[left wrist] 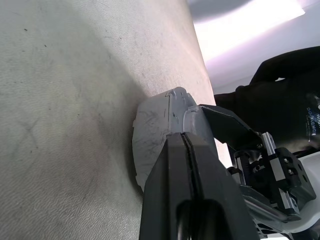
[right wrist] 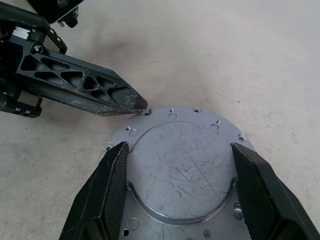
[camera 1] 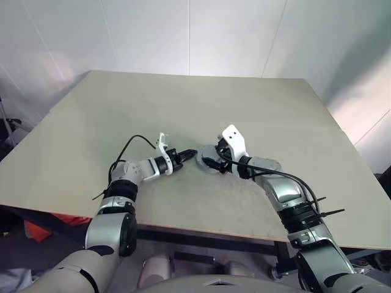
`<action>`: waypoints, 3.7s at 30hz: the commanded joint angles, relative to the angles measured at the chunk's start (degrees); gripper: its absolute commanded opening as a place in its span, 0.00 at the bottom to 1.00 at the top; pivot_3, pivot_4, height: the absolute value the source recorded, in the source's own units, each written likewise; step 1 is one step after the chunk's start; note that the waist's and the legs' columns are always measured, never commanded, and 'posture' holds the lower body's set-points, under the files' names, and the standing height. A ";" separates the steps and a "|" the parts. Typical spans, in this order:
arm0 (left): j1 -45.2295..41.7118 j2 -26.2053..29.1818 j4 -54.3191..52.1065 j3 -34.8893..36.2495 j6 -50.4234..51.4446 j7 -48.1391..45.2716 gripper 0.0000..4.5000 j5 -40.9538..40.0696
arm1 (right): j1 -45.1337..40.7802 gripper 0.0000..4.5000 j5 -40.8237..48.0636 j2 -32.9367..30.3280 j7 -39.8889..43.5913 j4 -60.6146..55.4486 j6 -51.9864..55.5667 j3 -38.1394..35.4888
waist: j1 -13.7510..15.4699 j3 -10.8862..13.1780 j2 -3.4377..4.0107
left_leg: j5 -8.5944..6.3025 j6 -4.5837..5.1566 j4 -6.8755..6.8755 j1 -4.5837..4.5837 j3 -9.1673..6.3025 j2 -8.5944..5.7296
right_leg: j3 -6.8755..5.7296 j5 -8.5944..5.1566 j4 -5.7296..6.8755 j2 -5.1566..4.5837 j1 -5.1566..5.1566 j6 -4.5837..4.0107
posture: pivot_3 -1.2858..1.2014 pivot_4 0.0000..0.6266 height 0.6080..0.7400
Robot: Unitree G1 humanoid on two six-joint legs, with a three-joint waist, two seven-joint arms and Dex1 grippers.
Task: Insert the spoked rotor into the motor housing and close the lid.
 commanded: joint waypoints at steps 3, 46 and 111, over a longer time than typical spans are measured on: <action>0.34 -1.06 2.08 -6.38 1.40 2.53 0.00 6.95 | -0.97 0.69 -1.74 -0.89 -3.26 1.37 0.70 -2.56 | 0.11 0.01 -0.01 | 0.00 0.00 -0.01 0.00 0.00 -0.01 | 0.00 -0.01 -0.08 0.00 -0.15 0.02 | 0.52 0.00 1.00; -5.16 -5.11 6.98 0.08 2.75 -0.36 0.00 5.88 | 0.12 0.99 11.38 -2.27 7.60 -20.20 5.42 -6.65 | 1.29 0.53 -0.39 | 0.04 0.40 -0.42 -1.13 0.29 -0.15 | 0.27 0.63 -0.54 -0.05 -0.56 -0.18 | 0.52 0.00 1.00; -6.05 -3.99 5.62 1.39 0.42 -3.52 0.00 4.73 | -10.94 0.85 35.30 25.69 -31.92 -6.90 59.66 -45.22 | 0.90 0.38 -0.10 | 0.60 -0.49 -0.13 -1.86 0.20 0.14 | 0.22 -0.08 1.23 0.14 -1.86 -0.64 | 0.52 0.00 1.00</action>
